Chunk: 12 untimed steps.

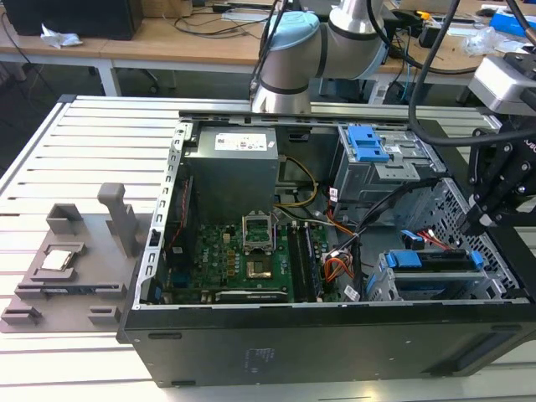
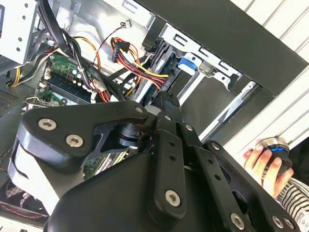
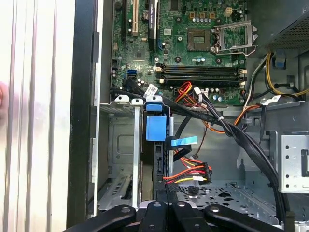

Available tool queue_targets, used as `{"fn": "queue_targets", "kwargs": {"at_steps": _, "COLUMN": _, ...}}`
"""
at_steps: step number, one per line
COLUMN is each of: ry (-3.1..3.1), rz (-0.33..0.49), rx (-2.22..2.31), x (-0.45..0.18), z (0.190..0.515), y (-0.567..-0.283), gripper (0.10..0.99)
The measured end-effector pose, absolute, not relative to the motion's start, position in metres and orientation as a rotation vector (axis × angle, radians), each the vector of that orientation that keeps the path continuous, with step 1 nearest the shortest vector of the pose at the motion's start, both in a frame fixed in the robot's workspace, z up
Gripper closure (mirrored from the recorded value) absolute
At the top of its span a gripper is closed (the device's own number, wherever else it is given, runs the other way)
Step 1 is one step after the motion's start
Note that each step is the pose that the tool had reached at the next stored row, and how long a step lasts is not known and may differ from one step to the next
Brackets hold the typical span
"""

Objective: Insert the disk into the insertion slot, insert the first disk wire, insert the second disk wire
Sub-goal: 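Insert the second disk wire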

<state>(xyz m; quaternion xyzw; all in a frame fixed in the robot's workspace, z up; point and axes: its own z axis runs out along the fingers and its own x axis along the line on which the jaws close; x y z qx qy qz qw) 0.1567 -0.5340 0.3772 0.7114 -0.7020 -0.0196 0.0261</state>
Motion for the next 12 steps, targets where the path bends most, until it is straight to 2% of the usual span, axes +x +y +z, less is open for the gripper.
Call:
{"fn": "queue_targets", "kwargs": {"at_steps": 1, "ry": -2.169, "rz": -0.06, "rx": 2.199, "x": 0.157, "z": 0.377, "y": -0.534, "gripper": 0.973}}
{"fn": "queue_targets", "kwargs": {"at_steps": 3, "ry": -2.169, "rz": -0.06, "rx": 2.199, "x": 0.157, "z": 0.377, "y": -0.534, "gripper": 0.847}}
{"fn": "queue_targets", "kwargs": {"at_steps": 12, "ry": -2.169, "rz": -0.059, "rx": 2.198, "x": 0.123, "z": 0.359, "y": -0.531, "gripper": 0.847}}
